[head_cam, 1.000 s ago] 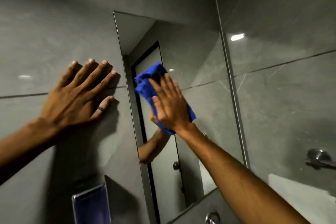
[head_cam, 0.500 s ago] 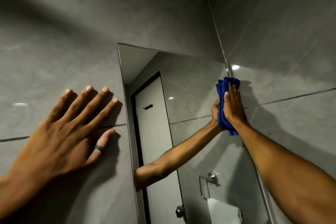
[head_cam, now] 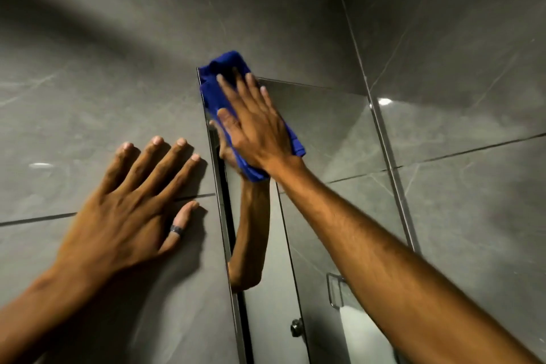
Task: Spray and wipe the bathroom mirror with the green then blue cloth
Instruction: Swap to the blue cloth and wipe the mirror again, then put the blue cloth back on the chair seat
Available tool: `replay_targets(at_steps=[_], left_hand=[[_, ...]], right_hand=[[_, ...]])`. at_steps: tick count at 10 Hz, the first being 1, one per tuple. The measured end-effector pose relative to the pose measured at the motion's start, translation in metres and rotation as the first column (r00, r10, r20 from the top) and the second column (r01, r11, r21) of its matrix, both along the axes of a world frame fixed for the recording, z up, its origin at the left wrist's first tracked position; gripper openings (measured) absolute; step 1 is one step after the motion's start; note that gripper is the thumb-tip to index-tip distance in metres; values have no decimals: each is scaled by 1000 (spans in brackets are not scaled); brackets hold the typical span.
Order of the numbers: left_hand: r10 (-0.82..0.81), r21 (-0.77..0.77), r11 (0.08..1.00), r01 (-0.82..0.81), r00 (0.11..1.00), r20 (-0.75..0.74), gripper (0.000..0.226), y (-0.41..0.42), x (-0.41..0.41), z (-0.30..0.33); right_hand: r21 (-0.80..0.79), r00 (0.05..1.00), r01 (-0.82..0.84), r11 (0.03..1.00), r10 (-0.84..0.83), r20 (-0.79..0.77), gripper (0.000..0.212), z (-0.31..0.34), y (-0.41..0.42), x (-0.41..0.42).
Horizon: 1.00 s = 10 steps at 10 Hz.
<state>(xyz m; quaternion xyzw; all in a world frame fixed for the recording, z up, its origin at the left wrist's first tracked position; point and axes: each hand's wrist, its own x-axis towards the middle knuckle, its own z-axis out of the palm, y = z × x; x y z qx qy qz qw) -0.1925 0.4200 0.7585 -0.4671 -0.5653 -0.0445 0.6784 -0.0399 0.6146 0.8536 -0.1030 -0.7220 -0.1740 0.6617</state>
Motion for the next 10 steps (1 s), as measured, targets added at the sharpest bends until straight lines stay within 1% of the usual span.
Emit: replay_targets(at_steps=[1,2,3,4,5,6,7,8,9,10], left_hand=[[15,-19,1000,-13,997,71,76,-9,14,-4],[-5,5,1000,5,994,105,74,-14,20,-10],[-10,-6,1000,11,989,146,72,-18,21,-28],[5,-37,999,0,990,141,68,-28,22,-43],[7,-125,992,16,984,176,67,-41,21,-59],[9,-294,952,89,948,319,69,-64,23,-75],[-88,-287,892,350,757,647,75,-85,35,-89],[-331,62,792,608,340,880,65,-124,62,-140],[-449,318,723,613,68,891,52,-171,99,-247],[-312,505,703,501,-422,852,60,-220,148,-364]], right_hand=[[92,992,-93,991,84,92,54,-47,-26,-7],[87,988,-151,985,148,36,53,-101,-21,-1],[52,983,-184,982,184,-4,53,-172,-25,-2],[-4,978,-205,979,205,26,49,-254,-29,5],[-267,924,-290,919,341,171,44,-328,-41,27],[-725,805,-495,479,568,-174,46,-372,-81,59],[-604,446,-723,-335,442,-778,27,-390,-122,84],[-299,110,-655,-694,304,-946,53,-420,-186,112],[-140,-7,-609,-781,182,-983,52,-454,-254,128],[-137,122,-636,-760,77,-990,70,-512,-308,126]])
